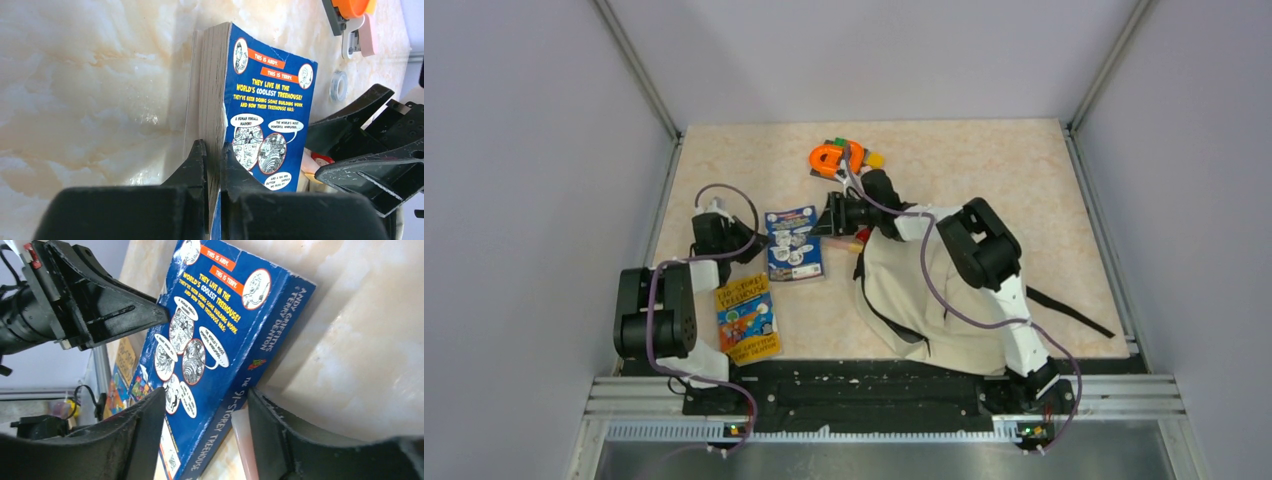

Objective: Pack the student bag
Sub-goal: Move the book to the center of the board, then pick up the book from the center of the board.

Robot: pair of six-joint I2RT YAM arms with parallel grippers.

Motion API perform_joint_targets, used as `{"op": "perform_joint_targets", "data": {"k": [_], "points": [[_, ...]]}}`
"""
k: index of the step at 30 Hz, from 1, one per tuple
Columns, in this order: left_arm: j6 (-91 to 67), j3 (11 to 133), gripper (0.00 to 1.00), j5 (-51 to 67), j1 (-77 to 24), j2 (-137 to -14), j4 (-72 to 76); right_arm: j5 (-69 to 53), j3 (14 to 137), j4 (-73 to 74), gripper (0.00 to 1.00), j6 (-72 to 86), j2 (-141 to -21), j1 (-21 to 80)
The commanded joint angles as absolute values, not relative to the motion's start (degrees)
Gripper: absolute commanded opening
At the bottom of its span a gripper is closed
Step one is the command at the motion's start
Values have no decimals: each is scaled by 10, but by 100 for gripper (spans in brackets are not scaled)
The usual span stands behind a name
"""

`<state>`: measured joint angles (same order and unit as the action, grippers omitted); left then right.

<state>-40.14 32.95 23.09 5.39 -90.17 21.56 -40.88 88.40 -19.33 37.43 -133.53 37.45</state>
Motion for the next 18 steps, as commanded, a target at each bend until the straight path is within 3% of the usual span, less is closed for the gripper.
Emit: {"op": "perform_joint_targets", "data": {"k": [1, 8, 18], "points": [[-410, 306, 0, 348, 28, -849, 303, -555, 850, -396, 53, 470, -1263, 419], [-385, 265, 0, 354, 29, -770, 330, -558, 804, -526, 45, 542, -1256, 408], [-382, 222, 0, 364, 30, -624, 345, -490, 800, -479, 49, 514, -1256, 401]]}}
